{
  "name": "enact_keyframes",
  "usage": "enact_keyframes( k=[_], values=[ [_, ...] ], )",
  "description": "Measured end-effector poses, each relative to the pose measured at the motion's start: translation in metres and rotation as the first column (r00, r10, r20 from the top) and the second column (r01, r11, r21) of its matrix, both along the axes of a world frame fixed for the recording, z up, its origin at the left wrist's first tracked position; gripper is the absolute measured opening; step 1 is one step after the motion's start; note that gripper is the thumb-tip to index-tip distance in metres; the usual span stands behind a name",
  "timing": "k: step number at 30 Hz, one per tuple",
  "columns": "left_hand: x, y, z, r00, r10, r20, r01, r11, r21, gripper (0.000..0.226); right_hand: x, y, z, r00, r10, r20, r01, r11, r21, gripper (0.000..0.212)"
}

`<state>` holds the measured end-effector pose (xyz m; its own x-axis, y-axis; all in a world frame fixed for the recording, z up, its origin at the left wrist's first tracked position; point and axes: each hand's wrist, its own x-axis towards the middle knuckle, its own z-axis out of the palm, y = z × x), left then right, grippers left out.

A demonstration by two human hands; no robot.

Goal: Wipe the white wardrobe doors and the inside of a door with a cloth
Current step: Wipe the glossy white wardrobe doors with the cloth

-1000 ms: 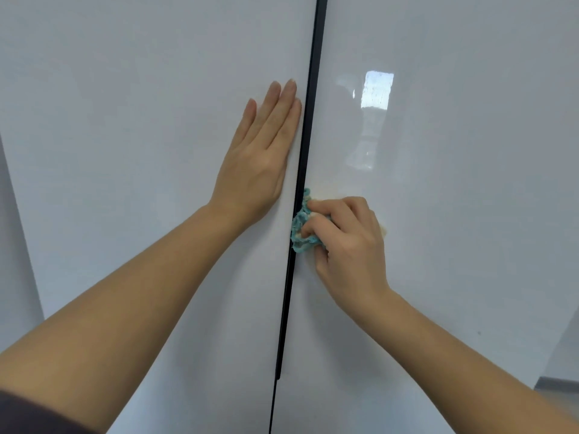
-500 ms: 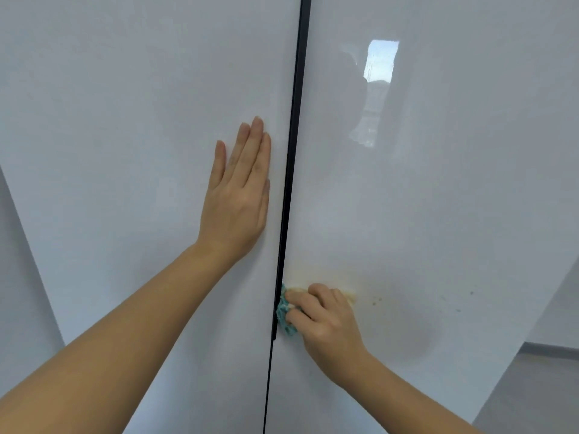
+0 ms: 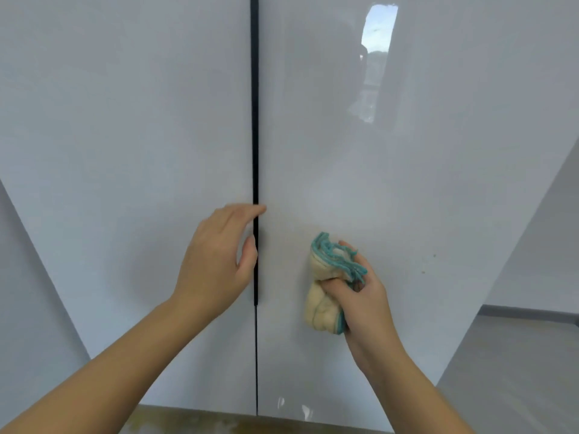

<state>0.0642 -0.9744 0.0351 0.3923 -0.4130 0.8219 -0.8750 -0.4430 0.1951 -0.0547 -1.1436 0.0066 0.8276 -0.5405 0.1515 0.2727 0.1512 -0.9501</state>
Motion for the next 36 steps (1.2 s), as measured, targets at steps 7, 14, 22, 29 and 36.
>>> enact_keyframes(
  k=[7,14,22,29,36],
  values=[
    [-0.056,-0.011,-0.023,0.621,-0.197,-0.759,0.222,0.973,-0.071,0.023,-0.022,-0.003,-0.009,0.992,0.091,0.083,-0.113,0.94,0.321,0.038],
    [-0.066,-0.032,-0.023,0.305,-0.213,-0.928,0.291,0.949,-0.122,0.023,-0.025,-0.007,-0.006,0.991,-0.003,0.134,-0.032,0.966,0.256,0.038],
    [-0.064,-0.054,-0.033,0.015,-0.491,-0.871,-0.091,0.867,-0.491,0.017,-0.035,-0.02,-0.031,0.998,0.007,-0.056,0.005,0.975,0.222,0.021],
    [-0.052,-0.079,0.019,0.33,-0.6,-0.729,0.001,0.772,-0.635,0.015,-0.005,-0.034,0.031,0.971,-0.218,0.098,0.22,0.976,-0.008,0.016],
    [-0.031,-0.1,0.026,0.498,-0.385,-0.777,-0.087,0.869,-0.486,0.031,0.023,-0.056,0.036,0.884,-0.465,0.057,0.46,0.838,-0.292,0.038]
  ],
)
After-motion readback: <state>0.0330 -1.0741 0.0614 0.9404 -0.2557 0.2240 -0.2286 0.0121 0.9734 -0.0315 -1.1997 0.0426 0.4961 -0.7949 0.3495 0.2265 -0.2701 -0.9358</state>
